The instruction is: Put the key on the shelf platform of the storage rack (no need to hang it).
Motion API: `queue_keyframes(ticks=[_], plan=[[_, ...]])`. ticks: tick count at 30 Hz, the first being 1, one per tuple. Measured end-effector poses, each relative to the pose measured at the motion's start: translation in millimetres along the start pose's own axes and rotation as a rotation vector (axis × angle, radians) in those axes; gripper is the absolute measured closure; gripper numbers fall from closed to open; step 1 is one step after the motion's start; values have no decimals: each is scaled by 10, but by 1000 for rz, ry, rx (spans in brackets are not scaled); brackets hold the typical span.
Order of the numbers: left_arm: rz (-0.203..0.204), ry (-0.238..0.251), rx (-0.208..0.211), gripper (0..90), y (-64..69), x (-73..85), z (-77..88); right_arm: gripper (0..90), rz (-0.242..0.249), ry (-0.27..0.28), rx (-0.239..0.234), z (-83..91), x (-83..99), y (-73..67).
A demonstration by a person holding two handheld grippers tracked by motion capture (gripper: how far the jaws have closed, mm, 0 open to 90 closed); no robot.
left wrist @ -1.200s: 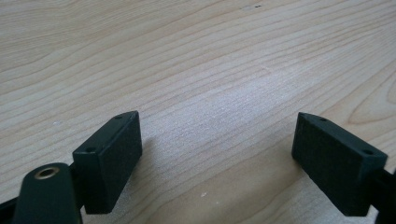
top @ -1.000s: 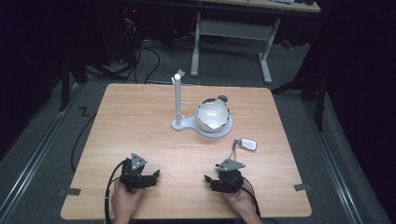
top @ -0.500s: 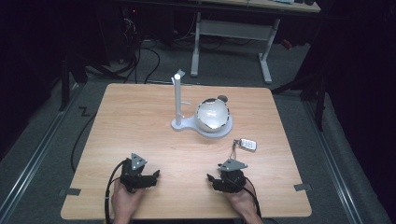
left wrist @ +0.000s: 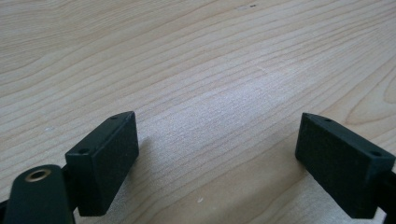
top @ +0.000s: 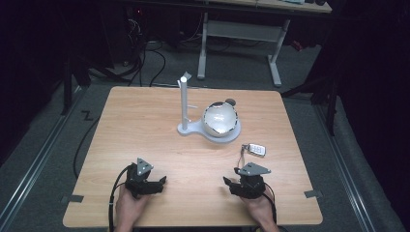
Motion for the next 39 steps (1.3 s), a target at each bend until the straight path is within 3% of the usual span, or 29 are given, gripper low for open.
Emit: queue_keyframes(ticks=[8, 12, 21, 25, 31, 39], plan=[[-6, 4, 2, 132, 1, 1, -5, 437, -37, 24, 32, 163, -7, 209], [-3, 2, 0, 132, 2, 1, -4, 435, -96, 25, 67, 214, -3, 393], [-9, 5, 2, 132, 0, 0, -6, 511, -106, -6, 124, 239, -94, 700], [-9, 5, 2, 132, 0, 0, -6, 543, -151, 4, 110, 232, -104, 829], [-10, 5, 2, 132, 0, -1, -6, 619, -146, -13, 126, 160, -199, 1019], [-3, 3, -1, 132, 2, 2, -3, 689, -136, -38, 133, 54, -306, 1146]])
Point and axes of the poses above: each handheld gripper's, and its own axes: z roughly backward along the jaws, x roughly out of its underside, y roughly to its right, the point moved 5 cm from there along -z, roughly forward along the jaws, and after that the axes turned 4 degrees about -x, right-handed, at the moved point
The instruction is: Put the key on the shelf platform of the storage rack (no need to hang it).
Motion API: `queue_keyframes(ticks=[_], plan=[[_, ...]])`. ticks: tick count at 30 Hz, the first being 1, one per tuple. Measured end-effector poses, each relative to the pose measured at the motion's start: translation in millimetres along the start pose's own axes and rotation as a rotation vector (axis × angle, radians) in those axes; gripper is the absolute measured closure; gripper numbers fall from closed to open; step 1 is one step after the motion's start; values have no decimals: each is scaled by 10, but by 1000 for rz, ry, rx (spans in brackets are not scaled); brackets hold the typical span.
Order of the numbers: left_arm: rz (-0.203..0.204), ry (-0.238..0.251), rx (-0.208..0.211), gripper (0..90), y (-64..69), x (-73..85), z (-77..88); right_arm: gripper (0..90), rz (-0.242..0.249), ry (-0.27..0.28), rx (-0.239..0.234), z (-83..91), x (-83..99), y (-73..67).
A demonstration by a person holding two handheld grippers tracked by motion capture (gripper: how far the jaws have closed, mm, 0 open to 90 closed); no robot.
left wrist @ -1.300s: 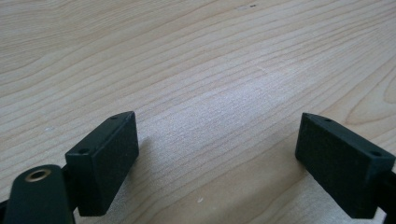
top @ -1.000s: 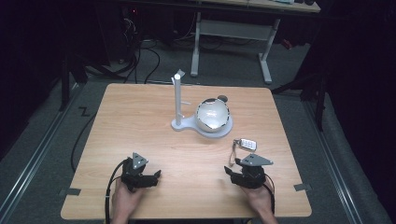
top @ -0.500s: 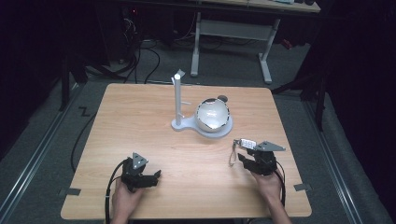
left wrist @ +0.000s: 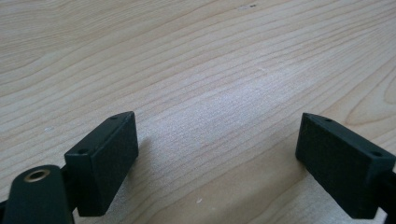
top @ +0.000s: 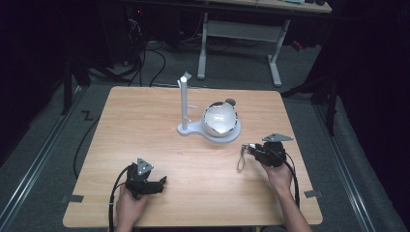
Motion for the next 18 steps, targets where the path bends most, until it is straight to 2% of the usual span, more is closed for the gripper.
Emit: queue_keyframes(ticks=[4, 12, 18], plan=[[-2, -2, 2, 132, 0, 2, 2, 707, -2, -21, -18, -82, -20, -3], [-4, 0, 2, 134, -1, 2, 3, 736, 21, -29, -7, -204, -152, 4], [4, 3, -2, 137, 1, 2, 5, 748, 36, -69, -1, -306, -152, 16]])
Point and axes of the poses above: each handheld gripper's, and its own axes: z roughly backward along the jaws, x roughly out of its underside, y roughly to its right, the point moved 5 cm from there along -z, roughly forward along the jaws, and after that the axes turned 4 degrees about -x, right-handed, at the moved point
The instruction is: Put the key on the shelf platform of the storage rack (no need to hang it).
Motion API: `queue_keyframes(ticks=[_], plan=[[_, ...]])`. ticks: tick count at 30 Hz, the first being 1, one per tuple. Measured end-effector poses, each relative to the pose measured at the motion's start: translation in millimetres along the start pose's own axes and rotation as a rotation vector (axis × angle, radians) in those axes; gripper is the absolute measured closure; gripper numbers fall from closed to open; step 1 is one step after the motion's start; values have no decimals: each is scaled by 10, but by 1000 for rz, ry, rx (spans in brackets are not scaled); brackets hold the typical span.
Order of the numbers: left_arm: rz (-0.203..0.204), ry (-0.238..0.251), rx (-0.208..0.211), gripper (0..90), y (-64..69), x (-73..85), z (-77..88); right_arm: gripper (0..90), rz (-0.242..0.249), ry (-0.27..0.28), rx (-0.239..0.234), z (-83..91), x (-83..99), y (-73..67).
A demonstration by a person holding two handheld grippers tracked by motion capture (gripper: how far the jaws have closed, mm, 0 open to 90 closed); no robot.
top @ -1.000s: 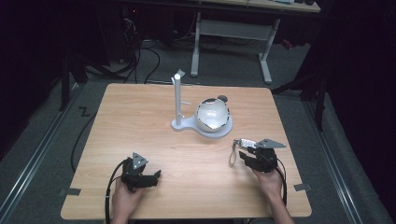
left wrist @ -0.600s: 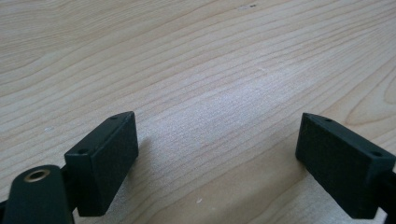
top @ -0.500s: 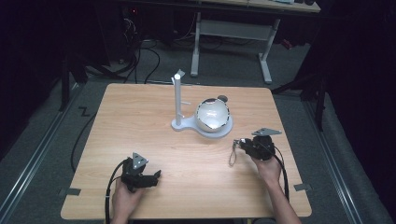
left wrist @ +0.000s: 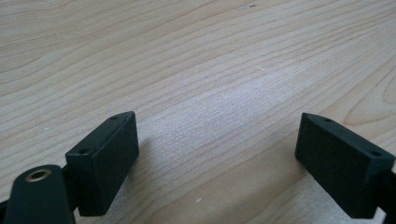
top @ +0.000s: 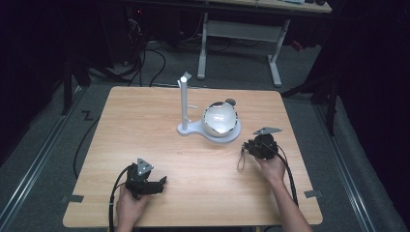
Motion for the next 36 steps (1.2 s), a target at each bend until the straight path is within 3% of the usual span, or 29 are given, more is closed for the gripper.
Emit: queue_keyframes(ticks=[12, 21, 33, 36], plan=[[1, 0, 0, 144, -3, 7, 13, 796, 15, -52, 13, -126, 61, 11], [-3, -6, 5, 143, -1, 15, 20, 877, 20, -54, 38, -117, 64, 24], [-15, 7, 8, 154, -8, 15, 25, 879, -20, 37, -14, 105, 12, 51], [-8, 4, 5, 154, -6, 15, 27, 879, 1, 50, -9, 185, -11, 30]])
Point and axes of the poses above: each handheld gripper's, and its own axes: z roughly backward along the jaws, x roughly out of its underside, y roughly to its right, the point moved 5 cm from there along -z, roughly forward along the jaws, and after that the axes turned 4 degrees about -x, right-handed, at the moved point
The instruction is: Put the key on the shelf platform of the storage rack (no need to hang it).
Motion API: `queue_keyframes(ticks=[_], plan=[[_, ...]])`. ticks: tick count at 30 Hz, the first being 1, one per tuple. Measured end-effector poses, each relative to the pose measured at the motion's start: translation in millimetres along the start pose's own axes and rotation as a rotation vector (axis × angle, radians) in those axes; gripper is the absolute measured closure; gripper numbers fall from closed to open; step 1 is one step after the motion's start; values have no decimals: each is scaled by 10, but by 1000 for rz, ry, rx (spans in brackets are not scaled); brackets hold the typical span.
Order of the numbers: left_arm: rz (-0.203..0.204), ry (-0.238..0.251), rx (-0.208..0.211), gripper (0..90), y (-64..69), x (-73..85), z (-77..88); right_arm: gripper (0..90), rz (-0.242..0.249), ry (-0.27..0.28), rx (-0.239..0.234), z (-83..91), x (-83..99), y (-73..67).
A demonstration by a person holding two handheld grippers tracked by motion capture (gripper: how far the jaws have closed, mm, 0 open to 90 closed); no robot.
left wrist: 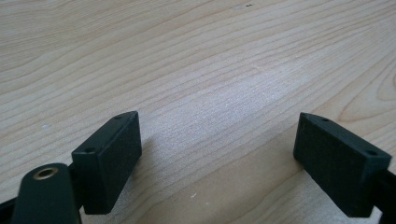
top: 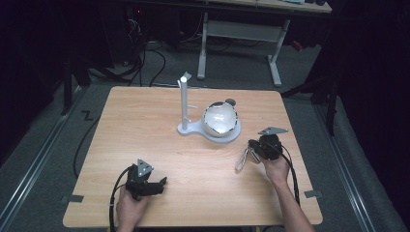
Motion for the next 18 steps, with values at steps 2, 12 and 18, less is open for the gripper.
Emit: queue_keyframes(ticks=[2, 12, 18], plan=[[3, -2, 1, 154, 2, 1, 1, 879, 8, 14, -2, 62, -14, -7], [1, -3, 4, 154, 2, 0, 0, 880, -1, 77, -20, 318, -28, 9], [-1, -3, 4, 154, 2, 0, 0, 880, -24, 124, -53, 482, -50, -21]])
Point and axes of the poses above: each handheld gripper's, and its own axes: z roughly backward along the jaws, x roughly out of its underside, y roughly to its right, the point moved 5 cm from there along -z, roughly forward along the jaws, and after that the axes turned 4 degrees about -x, right-handed, at the moved point
